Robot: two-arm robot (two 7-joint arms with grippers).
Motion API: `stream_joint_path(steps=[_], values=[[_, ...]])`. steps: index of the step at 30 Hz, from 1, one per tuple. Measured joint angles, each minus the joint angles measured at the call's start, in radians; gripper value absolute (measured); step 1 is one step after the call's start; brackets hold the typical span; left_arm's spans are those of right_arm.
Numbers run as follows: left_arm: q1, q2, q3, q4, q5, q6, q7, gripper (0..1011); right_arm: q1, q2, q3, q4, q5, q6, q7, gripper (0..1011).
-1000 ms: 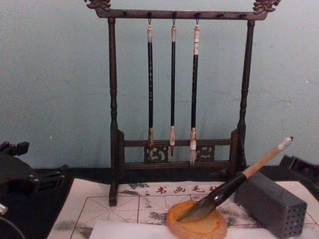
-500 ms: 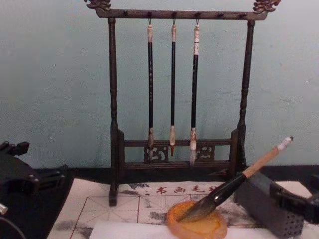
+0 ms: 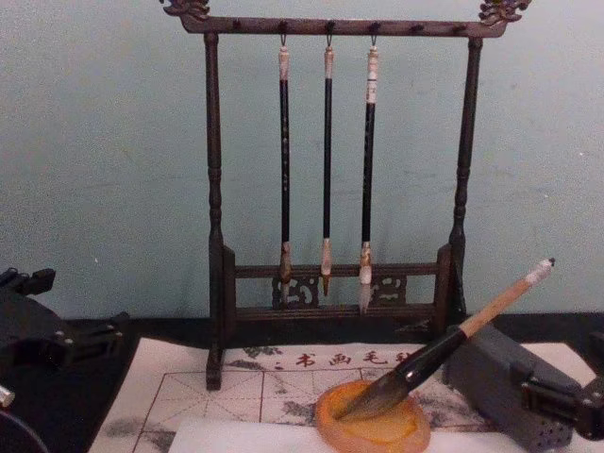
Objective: Pick up the brush from the inkstone, write on the paper, then place the brush back to its original position.
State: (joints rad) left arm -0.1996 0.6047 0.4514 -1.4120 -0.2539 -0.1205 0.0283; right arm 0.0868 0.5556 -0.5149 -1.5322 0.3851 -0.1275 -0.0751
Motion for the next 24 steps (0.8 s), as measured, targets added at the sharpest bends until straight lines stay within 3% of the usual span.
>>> stream_joint_path(steps=[24], values=[[0.000, 0.000, 0.000, 0.000, 0.000, 0.000, 0.000, 1001, 0.000, 0.002, -0.002, -0.001, 0.002, -0.001, 0.001, 1002]])
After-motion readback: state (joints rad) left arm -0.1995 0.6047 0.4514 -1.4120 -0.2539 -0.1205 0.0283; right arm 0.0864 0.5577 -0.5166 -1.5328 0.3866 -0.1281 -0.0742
